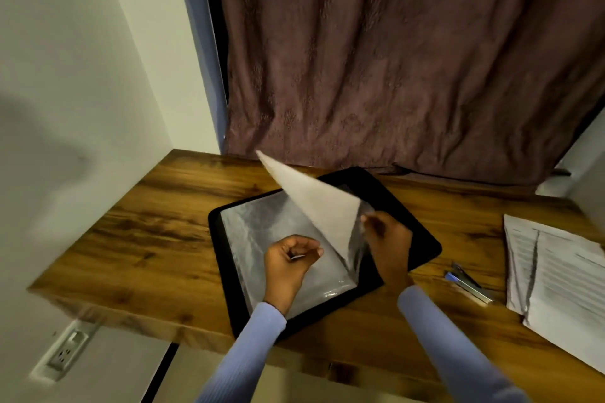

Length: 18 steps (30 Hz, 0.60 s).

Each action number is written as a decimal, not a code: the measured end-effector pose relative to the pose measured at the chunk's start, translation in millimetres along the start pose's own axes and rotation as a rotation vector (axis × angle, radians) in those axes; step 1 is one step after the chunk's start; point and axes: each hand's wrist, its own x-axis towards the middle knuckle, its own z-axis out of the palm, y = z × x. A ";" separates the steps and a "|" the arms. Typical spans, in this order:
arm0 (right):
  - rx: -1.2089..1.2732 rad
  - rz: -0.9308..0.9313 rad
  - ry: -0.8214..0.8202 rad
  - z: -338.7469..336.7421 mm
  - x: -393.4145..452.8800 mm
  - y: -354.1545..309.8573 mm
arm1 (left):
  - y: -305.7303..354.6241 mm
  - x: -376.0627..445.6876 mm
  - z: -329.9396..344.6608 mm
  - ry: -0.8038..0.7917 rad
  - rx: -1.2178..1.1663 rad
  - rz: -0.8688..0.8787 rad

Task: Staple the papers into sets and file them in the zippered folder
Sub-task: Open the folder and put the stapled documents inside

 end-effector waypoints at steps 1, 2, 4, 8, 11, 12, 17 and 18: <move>0.036 0.083 0.043 -9.3 13.8 11.3 | -2.5 2.9 5.4 -0.004 0.002 -0.020; 0.031 0.168 0.076 -16.6 26.6 26.4 | -4.6 5.0 10.1 -0.007 0.010 -0.039; -0.088 0.351 0.095 -31.7 47.4 62.2 | -9.2 8.5 19.8 -0.035 0.027 -0.067; -0.259 0.579 0.025 -58.3 46.0 112.9 | -21.8 13.7 36.5 -0.072 0.062 -0.115; -0.301 0.539 -0.048 -69.1 26.4 116.3 | -30.5 17.0 50.8 -0.099 0.070 -0.177; -0.311 0.509 -0.066 -69.8 21.0 114.7 | -32.3 17.5 56.3 -0.115 0.071 -0.195; -0.363 0.445 -0.108 -80.7 4.9 107.5 | -39.7 18.2 99.2 -0.303 0.124 -0.213; -0.373 0.448 -0.085 -88.5 3.5 109.4 | -41.1 17.4 113.1 -0.347 0.134 -0.209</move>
